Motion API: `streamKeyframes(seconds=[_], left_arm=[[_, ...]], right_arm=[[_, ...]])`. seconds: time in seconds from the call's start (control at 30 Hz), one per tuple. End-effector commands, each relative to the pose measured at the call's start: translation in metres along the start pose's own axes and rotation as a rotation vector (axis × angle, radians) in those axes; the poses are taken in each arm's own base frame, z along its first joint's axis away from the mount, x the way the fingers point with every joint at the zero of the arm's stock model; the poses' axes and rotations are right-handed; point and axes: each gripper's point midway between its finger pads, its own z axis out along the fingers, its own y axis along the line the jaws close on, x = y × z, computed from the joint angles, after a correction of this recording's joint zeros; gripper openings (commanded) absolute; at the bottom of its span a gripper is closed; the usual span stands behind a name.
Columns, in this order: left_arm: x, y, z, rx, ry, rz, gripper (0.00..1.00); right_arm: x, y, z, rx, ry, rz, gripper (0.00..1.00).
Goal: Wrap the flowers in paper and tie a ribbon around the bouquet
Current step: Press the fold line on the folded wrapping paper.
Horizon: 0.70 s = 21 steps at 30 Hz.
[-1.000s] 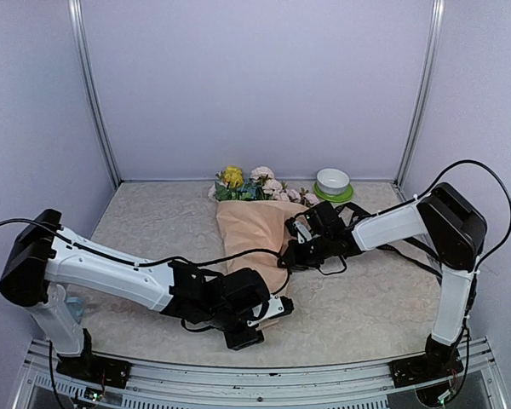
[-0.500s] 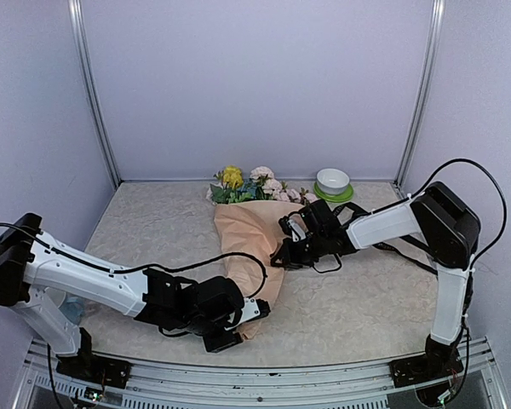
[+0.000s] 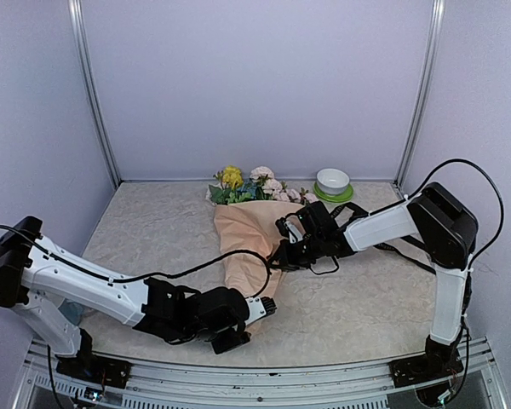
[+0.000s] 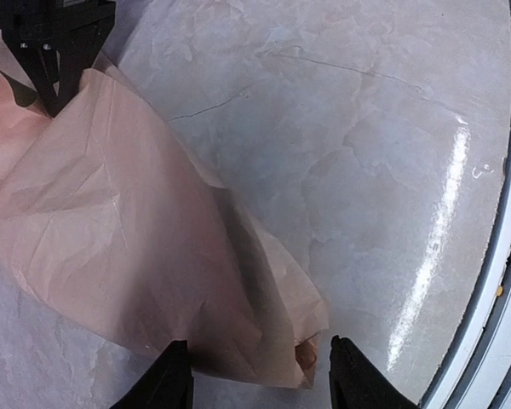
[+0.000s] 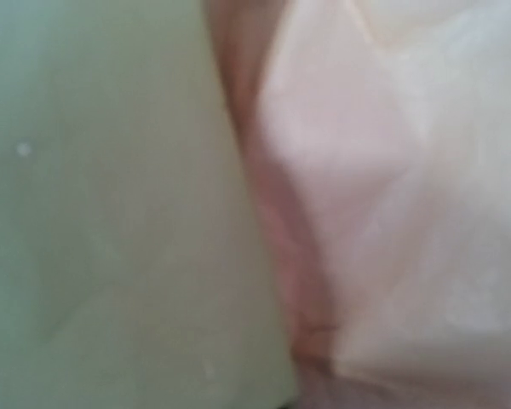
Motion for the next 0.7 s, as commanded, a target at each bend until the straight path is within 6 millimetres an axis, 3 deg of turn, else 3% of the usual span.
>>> streamKeyframes(seconds=[0.0, 0.1, 0.27, 0.4, 0.57, 0.67], left_arm=[[-0.028, 0.002, -0.005, -0.032, -0.082, -0.036, 0.55], [-0.036, 0.000, -0.009, -0.024, -0.119, -0.050, 0.58], [-0.020, 0.011, 0.006, -0.117, -0.068, -0.043, 0.57], [-0.014, 0.020, 0.011, -0.192, -0.035, -0.024, 0.30], [-0.006, 0.015, 0.013, -0.188, -0.014, 0.007, 0.00], [-0.002, 0.005, 0.012, -0.138, 0.003, 0.035, 0.00]], right_arm=[[-0.001, 0.005, 0.000, -0.007, -0.014, -0.011, 0.00], [-0.002, 0.005, -0.001, -0.003, -0.018, -0.014, 0.00], [-0.002, 0.004, -0.003, 0.006, -0.021, -0.015, 0.00], [-0.004, 0.003, -0.004, 0.011, -0.028, -0.013, 0.00], [-0.007, 0.003, -0.005, 0.010, -0.033, -0.014, 0.00], [-0.009, 0.001, -0.007, 0.011, -0.041, -0.009, 0.00]])
